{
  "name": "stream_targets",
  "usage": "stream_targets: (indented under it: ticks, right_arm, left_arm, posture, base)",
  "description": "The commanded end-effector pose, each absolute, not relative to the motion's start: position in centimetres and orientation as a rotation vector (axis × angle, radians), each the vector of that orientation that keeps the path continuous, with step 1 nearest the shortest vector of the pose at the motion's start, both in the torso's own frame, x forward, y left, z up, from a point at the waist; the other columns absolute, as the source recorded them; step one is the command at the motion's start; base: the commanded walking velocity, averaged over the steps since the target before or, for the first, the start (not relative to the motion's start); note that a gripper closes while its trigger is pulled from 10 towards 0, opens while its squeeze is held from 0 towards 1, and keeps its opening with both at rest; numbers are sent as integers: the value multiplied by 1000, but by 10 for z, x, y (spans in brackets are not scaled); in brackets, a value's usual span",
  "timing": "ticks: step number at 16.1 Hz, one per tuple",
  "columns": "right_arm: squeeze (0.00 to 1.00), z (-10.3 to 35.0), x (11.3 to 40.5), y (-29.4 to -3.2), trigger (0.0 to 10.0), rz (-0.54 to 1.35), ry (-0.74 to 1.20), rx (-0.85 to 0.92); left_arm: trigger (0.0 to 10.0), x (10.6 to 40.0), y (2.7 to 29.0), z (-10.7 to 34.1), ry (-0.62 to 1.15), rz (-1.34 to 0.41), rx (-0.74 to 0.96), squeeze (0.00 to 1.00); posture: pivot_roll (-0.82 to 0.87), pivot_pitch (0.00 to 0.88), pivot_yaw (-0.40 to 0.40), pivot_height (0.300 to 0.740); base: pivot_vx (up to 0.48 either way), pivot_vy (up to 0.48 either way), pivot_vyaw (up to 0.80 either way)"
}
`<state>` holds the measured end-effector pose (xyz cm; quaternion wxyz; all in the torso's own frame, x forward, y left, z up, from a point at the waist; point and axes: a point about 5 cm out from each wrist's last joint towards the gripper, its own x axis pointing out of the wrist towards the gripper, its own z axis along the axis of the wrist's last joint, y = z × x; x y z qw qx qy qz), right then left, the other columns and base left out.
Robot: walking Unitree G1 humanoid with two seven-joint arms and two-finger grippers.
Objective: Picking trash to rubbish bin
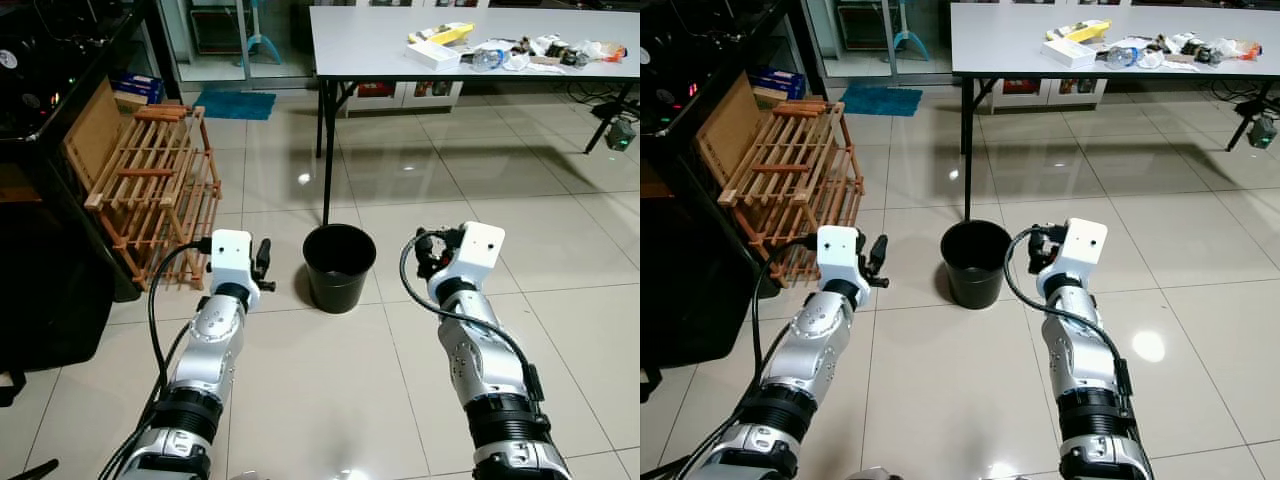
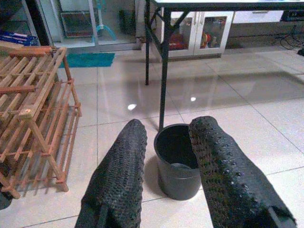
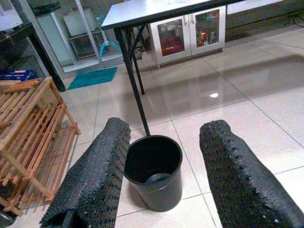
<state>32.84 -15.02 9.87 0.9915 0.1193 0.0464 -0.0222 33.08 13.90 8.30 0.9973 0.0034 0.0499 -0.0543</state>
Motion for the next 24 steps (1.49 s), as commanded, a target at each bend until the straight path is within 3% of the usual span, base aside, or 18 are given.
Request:
stream_targets:
  ticks: [1,10,13,24]
  right_arm:
    - [0,100,330,-150,10000,-42,88,248]
    - [0,101,331,-135,10000,36,91,207]
    - [0,102,330,-135,10000,41,84,204]
    - [0,98,328,-138,10000,18,111,218]
  left_arm:
    - [10000,332,139,84,96,-108,23,0]
    - [10000,326,141,77,96,-65,0,0]
    - [10000,325,141,76,98,-67,-1,0]
    - [10000,325,141,76,100,-63,-10,0]
  posture:
    - [5,0,7,740]
    - [22,0,-27,740]
    - [21,0,-27,740]
    - [18,2,-27,740]
  base:
    - [0,0,0]
    - [0,-307,0]
    - [0,-419,585]
    - [0,-341,0]
